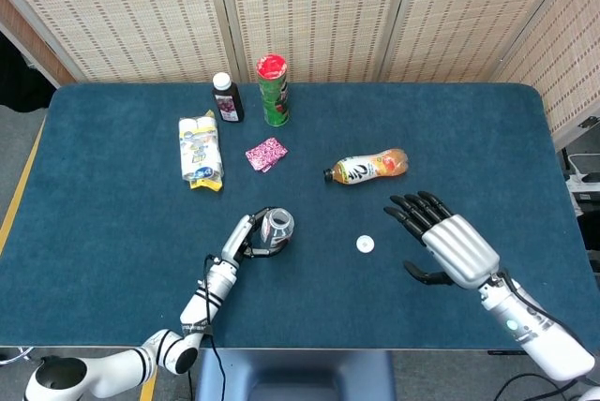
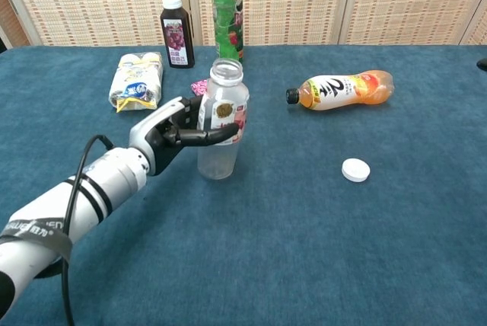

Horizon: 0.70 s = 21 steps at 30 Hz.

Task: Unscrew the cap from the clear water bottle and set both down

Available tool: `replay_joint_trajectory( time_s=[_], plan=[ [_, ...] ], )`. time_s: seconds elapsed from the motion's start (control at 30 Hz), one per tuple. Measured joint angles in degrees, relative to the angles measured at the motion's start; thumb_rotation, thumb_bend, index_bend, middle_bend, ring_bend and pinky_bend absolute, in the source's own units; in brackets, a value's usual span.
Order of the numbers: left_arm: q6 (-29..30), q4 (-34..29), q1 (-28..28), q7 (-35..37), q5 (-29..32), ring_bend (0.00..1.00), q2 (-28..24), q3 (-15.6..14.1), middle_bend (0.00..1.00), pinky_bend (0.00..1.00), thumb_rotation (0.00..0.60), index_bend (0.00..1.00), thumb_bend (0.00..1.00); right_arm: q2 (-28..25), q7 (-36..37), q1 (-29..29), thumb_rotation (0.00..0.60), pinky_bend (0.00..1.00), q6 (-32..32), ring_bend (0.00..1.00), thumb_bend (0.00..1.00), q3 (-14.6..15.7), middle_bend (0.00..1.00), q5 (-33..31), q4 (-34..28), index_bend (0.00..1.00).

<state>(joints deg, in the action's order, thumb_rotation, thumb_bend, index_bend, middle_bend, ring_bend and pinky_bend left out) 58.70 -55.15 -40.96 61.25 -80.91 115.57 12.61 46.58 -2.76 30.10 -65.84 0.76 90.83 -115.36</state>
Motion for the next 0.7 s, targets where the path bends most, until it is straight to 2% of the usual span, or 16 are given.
replay_joint_trajectory(
  time_s=[0.03, 0.1, 0.17, 0.23, 0.27, 0.37, 0.43, 0.5, 0.7],
  plan=[
    [0.18, 0.33, 0.12, 0.29, -0.21, 0.3, 0.23, -0.24, 0.76, 0.15, 0.6, 0.76, 0.66, -0.03, 0.0, -0.02, 0.471, 0.0, -0.01, 0.0, 0.33, -0.01, 0.0, 0.03, -0.03, 0.0],
    [0.46, 0.62, 0.33, 0.61, -0.45, 0.22, 0.53, -0.53, 0.65, 0.13, 0.6, 0.69, 0.63, -0.19, -0.06, -0.06, 0.471, 0.0, 0.06, 0.0, 0.33, -0.03, 0.0, 0.15, -0.21, 0.0],
    [0.78, 0.99, 0.41, 0.76, -0.82, 0.09, 0.86, -0.86, 0.45, 0.09, 0.6, 0.52, 0.56, -0.71, -0.43, -0.11, 0.472, 0.0, 0.36, 0.0, 0.33, -0.05, 0.0, 0.42, -0.84, 0.0],
    [1.68, 2.47, 0.55, 0.51, -1.73, 0.02, 1.44, -1.65, 0.29, 0.04, 0.6, 0.34, 0.51, -1.19, -1.03, -0.19, 0.472, 0.0, 0.75, 0.0, 0.33, -0.09, 0.0, 0.47, -1.68, 0.0],
    [2.59, 3.86, 0.66, 0.36, -2.54, 0.0, 1.92, -2.26, 0.22, 0.02, 0.6, 0.25, 0.48, -1.47, -1.47, -0.27, 0.472, 0.0, 1.12, 0.0, 0.33, -0.16, 0.0, 0.37, -2.24, 0.0],
    [5.06, 7.21, 0.86, 0.44, -4.88, 0.0, 3.06, -3.92, 0.1, 0.0, 0.6, 0.08, 0.45, -1.9, -2.07, -0.48, 0.471, 0.0, 2.01, 0.0, 0.33, -0.39, 0.0, -0.02, -2.96, 0.0],
    [5.86, 8.43, 0.94, 0.68, -5.66, 0.0, 3.54, -4.72, 0.04, 0.0, 0.6, 0.02, 0.43, -2.15, -2.29, -0.62, 0.471, 0.0, 2.34, 0.0, 0.33, -0.57, 0.0, -0.16, -3.24, 0.0],
    [6.55, 9.13, 1.05, 1.21, -5.95, 0.0, 3.85, -4.94, 0.0, 0.0, 0.6, 0.0, 0.4, -2.41, -2.47, -0.81, 0.472, 0.0, 2.47, 0.0, 0.33, -0.79, 0.0, -0.18, -3.49, 0.0],
    [6.97, 9.57, 1.07, 3.8, -5.93, 0.0, 3.8, -4.79, 0.0, 0.0, 0.6, 0.0, 0.36, -3.04, -2.71, -1.26, 0.472, 0.0, 2.92, 0.0, 0.33, -1.23, 0.0, -0.03, -4.05, 0.0]
  ],
)
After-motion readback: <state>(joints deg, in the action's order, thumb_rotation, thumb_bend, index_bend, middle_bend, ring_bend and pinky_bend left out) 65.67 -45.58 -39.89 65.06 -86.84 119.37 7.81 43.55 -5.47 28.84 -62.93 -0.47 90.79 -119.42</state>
